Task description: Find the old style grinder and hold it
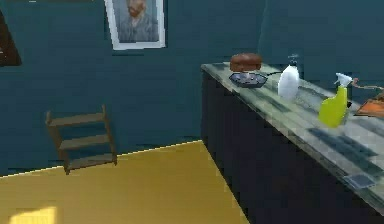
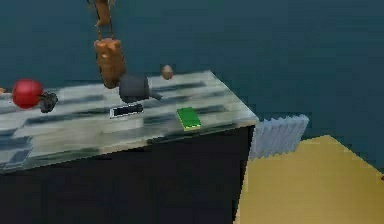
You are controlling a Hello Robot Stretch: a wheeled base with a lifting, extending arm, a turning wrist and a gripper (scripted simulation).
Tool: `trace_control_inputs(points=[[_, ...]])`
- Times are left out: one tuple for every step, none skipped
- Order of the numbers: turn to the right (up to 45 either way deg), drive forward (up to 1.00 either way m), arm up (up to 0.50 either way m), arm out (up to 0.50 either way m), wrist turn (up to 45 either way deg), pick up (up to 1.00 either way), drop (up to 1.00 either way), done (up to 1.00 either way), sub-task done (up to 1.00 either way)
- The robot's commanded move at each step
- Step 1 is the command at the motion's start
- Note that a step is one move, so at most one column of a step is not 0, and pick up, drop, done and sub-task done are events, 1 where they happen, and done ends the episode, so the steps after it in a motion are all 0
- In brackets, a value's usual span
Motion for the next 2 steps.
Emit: trace_control_inputs(points=[[21.0, 0.00, 0.00, 0.00, 0.0, 0.00, 0.00, 0.00, 0.00], [0.0, 0.60, 0.00, 0.00, 0.0, 0.00, 0.00, 0.00, 0.00]])
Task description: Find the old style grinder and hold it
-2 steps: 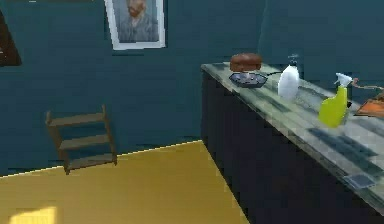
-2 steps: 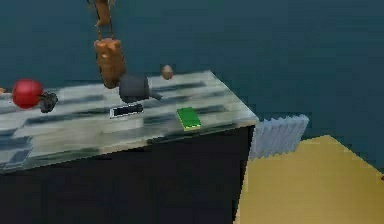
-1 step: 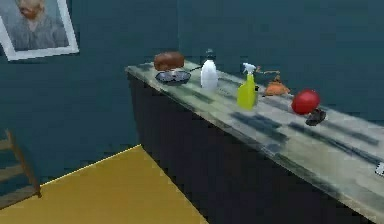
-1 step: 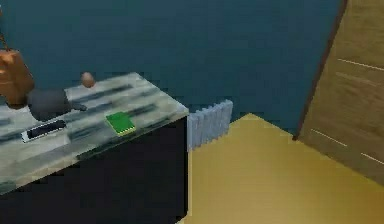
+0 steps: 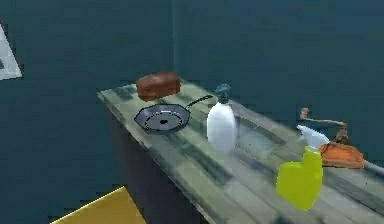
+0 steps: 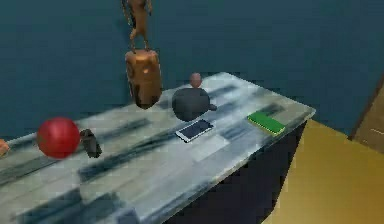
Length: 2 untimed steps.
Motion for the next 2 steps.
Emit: trace_control_inputs(points=[[-45.0, 0.00, 0.00, 0.00, 0.0, 0.00, 0.00, 0.00, 0.00], [0.0, 0.00, 0.50, 0.00, 0.0, 0.00, 0.00, 0.00, 0.00]])
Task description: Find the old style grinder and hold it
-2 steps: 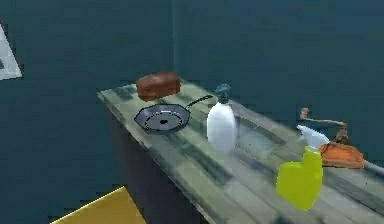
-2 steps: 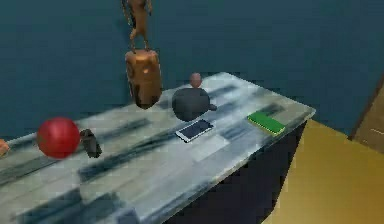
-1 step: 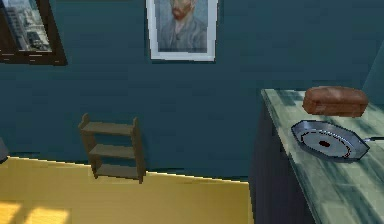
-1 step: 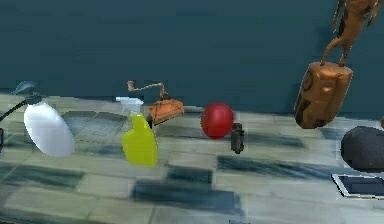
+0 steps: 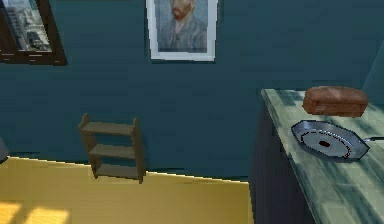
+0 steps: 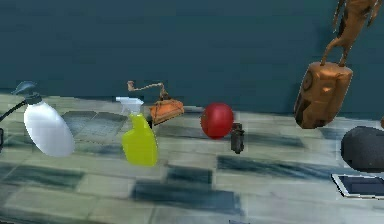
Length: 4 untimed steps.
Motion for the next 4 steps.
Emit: trace_control_inputs(points=[[0.0, 0.00, 0.38, 0.00, 0.0, 0.00, 0.00, 0.00, 0.00], [0.0, 0.00, 0.00, 0.44, 0.0, 0.00, 0.00, 0.00, 0.00], [0.0, 0.00, 0.00, 0.00, 45.0, 0.00, 0.00, 0.00, 0.00], [0.0, 0.00, 0.00, 0.00, 45.0, 0.00, 0.00, 0.00, 0.00]])
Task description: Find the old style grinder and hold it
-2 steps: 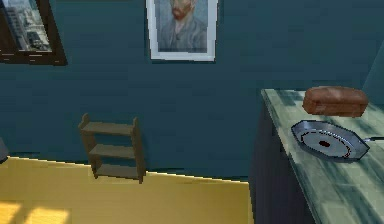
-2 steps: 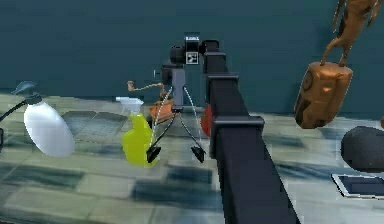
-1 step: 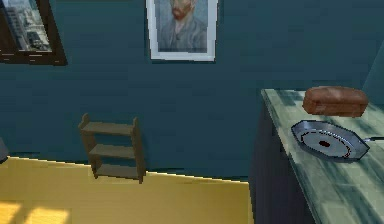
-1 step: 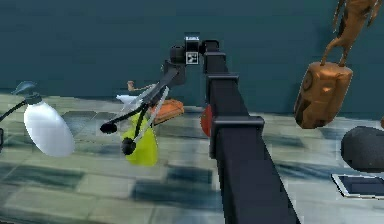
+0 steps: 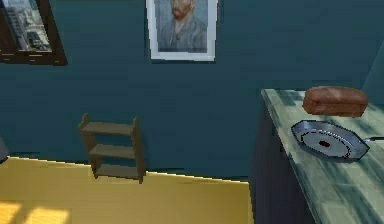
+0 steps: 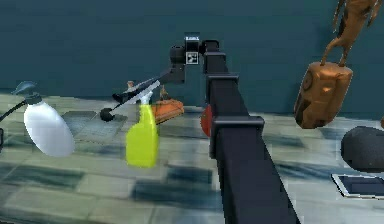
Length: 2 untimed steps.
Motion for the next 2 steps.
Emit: trace_control_inputs(points=[[0.0, 0.00, 0.00, 0.00, 45.0, 0.00, 0.00, 0.00, 0.00], [0.0, 0.00, 0.00, 0.00, 6.0, 0.00, 0.00, 0.00, 0.00]])
